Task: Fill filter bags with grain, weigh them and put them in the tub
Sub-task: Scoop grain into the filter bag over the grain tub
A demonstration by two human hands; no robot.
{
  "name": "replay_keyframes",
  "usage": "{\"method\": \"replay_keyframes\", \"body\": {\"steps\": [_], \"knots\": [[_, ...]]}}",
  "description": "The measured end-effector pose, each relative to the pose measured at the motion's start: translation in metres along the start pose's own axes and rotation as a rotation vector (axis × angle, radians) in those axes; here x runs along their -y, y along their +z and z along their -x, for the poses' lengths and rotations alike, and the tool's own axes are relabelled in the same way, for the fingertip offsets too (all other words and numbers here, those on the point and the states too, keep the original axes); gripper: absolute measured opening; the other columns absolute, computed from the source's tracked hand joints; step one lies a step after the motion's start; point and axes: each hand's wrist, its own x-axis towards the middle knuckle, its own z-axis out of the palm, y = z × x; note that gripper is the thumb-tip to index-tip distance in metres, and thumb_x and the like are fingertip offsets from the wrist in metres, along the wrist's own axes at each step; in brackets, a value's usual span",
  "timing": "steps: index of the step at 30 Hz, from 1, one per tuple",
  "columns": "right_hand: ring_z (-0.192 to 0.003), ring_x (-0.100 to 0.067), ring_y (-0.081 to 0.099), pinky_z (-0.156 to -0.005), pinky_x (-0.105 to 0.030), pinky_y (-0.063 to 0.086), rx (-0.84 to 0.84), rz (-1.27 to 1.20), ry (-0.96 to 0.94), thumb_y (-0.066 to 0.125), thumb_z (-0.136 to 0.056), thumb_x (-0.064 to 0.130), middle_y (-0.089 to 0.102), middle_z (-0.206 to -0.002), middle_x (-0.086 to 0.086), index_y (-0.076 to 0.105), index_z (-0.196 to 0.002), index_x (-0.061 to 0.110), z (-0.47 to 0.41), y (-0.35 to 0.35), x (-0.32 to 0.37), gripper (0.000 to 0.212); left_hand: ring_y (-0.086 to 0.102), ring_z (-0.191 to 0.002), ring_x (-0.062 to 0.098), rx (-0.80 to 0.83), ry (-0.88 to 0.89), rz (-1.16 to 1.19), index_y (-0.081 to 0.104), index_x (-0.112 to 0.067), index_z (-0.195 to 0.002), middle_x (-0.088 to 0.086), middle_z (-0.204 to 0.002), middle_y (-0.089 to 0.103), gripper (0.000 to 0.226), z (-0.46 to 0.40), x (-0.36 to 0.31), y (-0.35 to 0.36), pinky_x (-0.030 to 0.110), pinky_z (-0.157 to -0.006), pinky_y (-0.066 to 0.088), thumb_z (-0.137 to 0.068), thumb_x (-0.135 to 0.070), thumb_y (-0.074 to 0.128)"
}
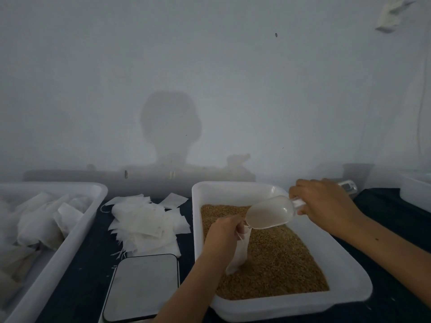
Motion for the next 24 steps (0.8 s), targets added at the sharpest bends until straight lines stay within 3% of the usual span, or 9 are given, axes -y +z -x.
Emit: {"method": "replay_keyframes", "body": {"steps": [7, 10, 12, 15, 20, 24], "knots": [[-0.089, -0.007, 0.053, -0.069, -0.023, 0.032, 0.006, 0.000, 0.018, 0.059, -0.090, 0.029, 0.054, -0.102, 0.013, 0.054, -0.109, 0.029, 0.005, 0.007, 0.001, 0.020, 0.053, -0.076, 0.016, -0.021, -0.037, 0.029, 0.049, -0.016, -0.079, -0.001, -0.080, 0.055, 0.022, 0.000, 0.004, 0.005, 0.028, -0.071, 0.048, -0.087, 0.004, 0.045], [-0.083, -0.009, 0.056, -0.064, -0.022, 0.040, 0.167, -0.106, 0.119, 0.058, -0.090, 0.029, 0.056, -0.099, 0.008, 0.053, -0.101, 0.022, 0.013, 0.017, 0.006, 0.014, 0.047, -0.073, 0.016, -0.104, -0.124, 0.123, 0.042, -0.016, -0.082, -0.003, -0.078, 0.050, 0.026, -0.001, 0.006, 0.003, 0.024, -0.063, 0.037, -0.087, 0.009, 0.036], [-0.080, -0.008, 0.055, -0.056, -0.017, 0.035, 0.274, -0.170, 0.144, 0.057, -0.090, 0.030, 0.054, -0.092, 0.009, 0.048, -0.088, 0.024, 0.020, 0.030, 0.011, 0.011, 0.044, -0.070, 0.013, -0.177, -0.221, 0.270, 0.039, -0.018, -0.079, -0.005, -0.075, 0.047, 0.029, -0.004, 0.006, -0.003, 0.018, -0.057, 0.036, -0.090, 0.008, 0.034], [-0.080, -0.009, 0.054, -0.052, -0.015, 0.030, 0.443, -0.249, 0.154, 0.058, -0.089, 0.030, 0.053, -0.086, 0.008, 0.039, -0.070, 0.027, 0.027, 0.051, 0.019, 0.027, 0.041, -0.071, 0.013, -0.301, -0.350, 0.504, 0.039, -0.020, -0.077, -0.002, -0.079, 0.045, 0.027, -0.007, 0.007, -0.010, 0.024, -0.059, 0.035, -0.094, 0.002, 0.036], [-0.080, -0.007, 0.054, -0.058, -0.014, 0.034, 0.512, -0.275, 0.095, 0.063, -0.085, 0.019, 0.061, -0.096, 0.004, 0.060, -0.086, 0.019, 0.031, 0.070, 0.030, 0.003, 0.036, -0.071, 0.021, -0.385, -0.425, 0.656, 0.039, -0.018, -0.074, 0.006, -0.073, 0.039, 0.027, -0.005, 0.005, -0.014, 0.032, -0.066, 0.030, -0.094, 0.000, 0.039], [-0.080, -0.007, 0.053, -0.058, -0.014, 0.035, 0.450, -0.326, 0.065, 0.061, -0.085, 0.017, 0.058, -0.091, 0.007, 0.062, -0.087, 0.020, 0.030, 0.078, 0.042, 0.003, 0.034, -0.070, 0.021, -0.382, -0.440, 0.699, 0.040, -0.018, -0.075, 0.006, -0.071, 0.037, 0.026, -0.005, 0.005, -0.015, 0.029, -0.060, 0.028, -0.095, -0.002, 0.040]]}}
